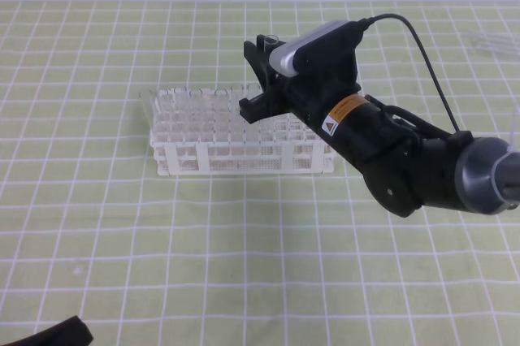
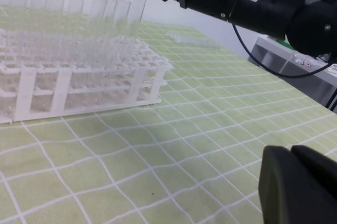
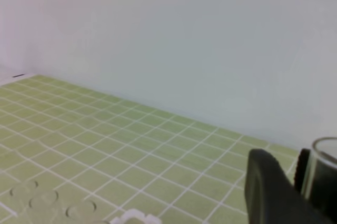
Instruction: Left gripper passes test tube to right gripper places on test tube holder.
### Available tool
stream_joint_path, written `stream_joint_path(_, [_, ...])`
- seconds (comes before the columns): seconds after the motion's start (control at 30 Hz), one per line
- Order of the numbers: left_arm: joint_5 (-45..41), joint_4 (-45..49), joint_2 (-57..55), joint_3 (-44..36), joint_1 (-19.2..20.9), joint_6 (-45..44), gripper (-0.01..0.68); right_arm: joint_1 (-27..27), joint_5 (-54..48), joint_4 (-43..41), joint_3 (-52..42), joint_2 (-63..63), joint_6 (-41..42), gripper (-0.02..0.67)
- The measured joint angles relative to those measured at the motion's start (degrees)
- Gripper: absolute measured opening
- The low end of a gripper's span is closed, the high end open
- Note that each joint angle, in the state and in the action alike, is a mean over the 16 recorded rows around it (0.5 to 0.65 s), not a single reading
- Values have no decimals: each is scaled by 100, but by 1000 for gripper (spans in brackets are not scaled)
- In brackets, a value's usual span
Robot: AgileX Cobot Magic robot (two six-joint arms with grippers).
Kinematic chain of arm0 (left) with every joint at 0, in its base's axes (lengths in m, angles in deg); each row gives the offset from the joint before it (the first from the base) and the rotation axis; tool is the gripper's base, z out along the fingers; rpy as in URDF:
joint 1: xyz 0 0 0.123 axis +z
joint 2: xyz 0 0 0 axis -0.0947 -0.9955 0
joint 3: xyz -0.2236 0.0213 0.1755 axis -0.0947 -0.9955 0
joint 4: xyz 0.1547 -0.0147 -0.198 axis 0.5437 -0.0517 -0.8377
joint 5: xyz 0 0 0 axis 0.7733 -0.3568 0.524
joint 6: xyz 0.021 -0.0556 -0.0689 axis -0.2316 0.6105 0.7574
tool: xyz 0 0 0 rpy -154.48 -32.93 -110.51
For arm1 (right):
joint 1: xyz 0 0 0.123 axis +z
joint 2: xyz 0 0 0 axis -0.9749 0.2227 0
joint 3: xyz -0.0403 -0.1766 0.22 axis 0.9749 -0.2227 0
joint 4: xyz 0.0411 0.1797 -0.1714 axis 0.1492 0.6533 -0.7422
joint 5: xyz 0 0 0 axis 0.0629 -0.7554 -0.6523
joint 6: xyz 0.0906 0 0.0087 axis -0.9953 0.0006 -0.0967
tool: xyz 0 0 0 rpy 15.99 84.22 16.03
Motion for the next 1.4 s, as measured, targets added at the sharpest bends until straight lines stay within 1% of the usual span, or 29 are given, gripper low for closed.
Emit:
stream_joint_path(1.03, [-4, 0, 3, 0, 0, 0, -2, 0, 154, 34, 26, 279, 4, 91])
stream_joint_path(1.2, [-9, 0, 3, 0, 0, 0, -2, 0, 162, 54, 26, 281, 5, 125])
stream_joint_path(1.4, [0, 0, 0, -4, 0, 0, -2, 0, 170, 59, 26, 281, 5, 203])
